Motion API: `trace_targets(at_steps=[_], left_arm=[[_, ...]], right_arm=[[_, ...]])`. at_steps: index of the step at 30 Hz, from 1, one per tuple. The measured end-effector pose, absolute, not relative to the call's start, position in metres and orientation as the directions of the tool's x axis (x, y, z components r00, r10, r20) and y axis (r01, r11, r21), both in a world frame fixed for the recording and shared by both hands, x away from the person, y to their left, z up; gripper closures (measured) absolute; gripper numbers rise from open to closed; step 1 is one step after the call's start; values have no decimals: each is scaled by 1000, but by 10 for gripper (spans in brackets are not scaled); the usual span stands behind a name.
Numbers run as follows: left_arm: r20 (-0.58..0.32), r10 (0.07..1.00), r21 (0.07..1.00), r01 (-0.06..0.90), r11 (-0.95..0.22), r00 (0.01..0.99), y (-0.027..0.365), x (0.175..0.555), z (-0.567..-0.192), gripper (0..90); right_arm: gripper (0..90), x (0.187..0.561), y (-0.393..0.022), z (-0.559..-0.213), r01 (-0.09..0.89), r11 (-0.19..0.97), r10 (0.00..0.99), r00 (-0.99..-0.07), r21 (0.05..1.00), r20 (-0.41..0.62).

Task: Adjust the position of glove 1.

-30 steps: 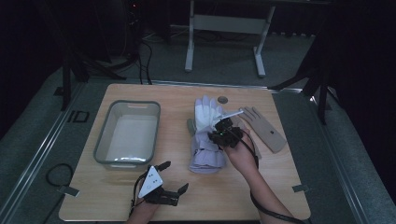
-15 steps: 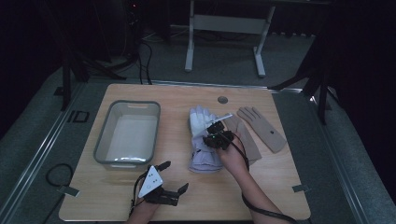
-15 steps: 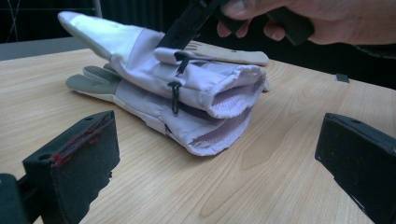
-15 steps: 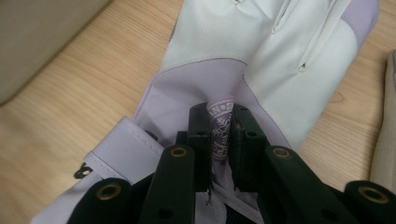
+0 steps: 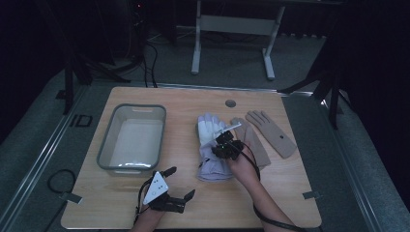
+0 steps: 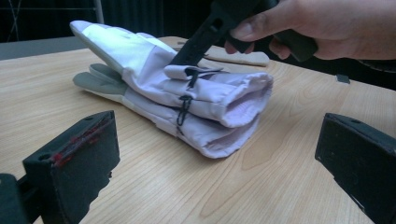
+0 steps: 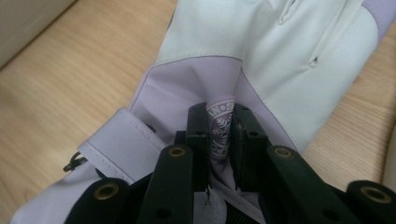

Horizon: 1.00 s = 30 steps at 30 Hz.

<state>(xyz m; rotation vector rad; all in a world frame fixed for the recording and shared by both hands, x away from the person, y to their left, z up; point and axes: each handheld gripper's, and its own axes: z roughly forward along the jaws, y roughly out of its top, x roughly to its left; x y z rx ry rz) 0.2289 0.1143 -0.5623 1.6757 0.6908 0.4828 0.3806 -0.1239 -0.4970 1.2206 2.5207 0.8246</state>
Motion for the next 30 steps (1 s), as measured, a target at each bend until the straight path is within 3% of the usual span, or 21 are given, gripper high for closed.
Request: trace_targets(at_steps=[17,21,25,26,27,30], left_arm=[[-62,675,974,193,-120,735,114,230,-562,0],[-66,674,972,199,-122,735,115,231,-562,0],[-68,679,972,203,-122,731,114,231,-562,0],[-65,679,971,204,-126,731,114,231,-562,0],[-60,681,970,205,-134,730,113,231,-562,0],[-50,692,965,214,-154,720,110,232,-561,0]], right_arm=[[745,359,-155,-496,636,495,771,-636,592,39],[638,356,-158,-489,612,479,760,-648,630,52],[429,353,-164,-481,568,456,750,-659,686,47],[359,352,-168,-479,561,437,749,-660,703,60],[344,352,-171,-478,556,422,751,-656,716,68],[147,350,-185,-475,553,377,717,-682,743,144]])
